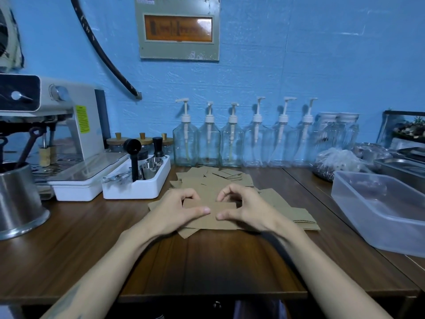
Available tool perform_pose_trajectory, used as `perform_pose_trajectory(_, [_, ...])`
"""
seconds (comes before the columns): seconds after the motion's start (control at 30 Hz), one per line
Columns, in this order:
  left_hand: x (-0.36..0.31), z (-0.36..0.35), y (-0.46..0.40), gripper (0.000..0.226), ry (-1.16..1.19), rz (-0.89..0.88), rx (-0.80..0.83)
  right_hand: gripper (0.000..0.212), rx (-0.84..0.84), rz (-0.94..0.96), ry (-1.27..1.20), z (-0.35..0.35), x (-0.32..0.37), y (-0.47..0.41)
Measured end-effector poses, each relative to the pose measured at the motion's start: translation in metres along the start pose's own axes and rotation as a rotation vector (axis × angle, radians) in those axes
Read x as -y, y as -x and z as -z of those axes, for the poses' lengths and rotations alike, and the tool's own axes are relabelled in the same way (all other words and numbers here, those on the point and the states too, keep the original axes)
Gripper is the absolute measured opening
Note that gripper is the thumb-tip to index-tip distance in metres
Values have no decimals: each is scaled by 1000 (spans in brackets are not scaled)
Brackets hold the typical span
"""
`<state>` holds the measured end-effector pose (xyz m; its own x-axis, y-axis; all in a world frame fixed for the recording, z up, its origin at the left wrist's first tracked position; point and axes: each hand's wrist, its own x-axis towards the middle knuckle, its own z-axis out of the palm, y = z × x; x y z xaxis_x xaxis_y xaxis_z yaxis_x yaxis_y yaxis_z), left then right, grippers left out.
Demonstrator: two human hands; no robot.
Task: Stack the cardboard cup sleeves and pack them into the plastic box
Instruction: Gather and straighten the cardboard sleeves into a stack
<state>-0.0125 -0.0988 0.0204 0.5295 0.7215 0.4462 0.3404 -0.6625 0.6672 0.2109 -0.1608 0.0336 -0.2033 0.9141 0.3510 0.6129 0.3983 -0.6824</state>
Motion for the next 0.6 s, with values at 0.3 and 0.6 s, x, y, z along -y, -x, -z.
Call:
perform_pose_trajectory(0.3, [1, 8, -39, 32, 75, 61, -104, 24, -254, -80, -265, 36, -19, -24])
perform_pose_trajectory(0.6, [6, -10, -32, 49, -338, -56, -132, 33, -262, -149, -113, 29, -47, -36])
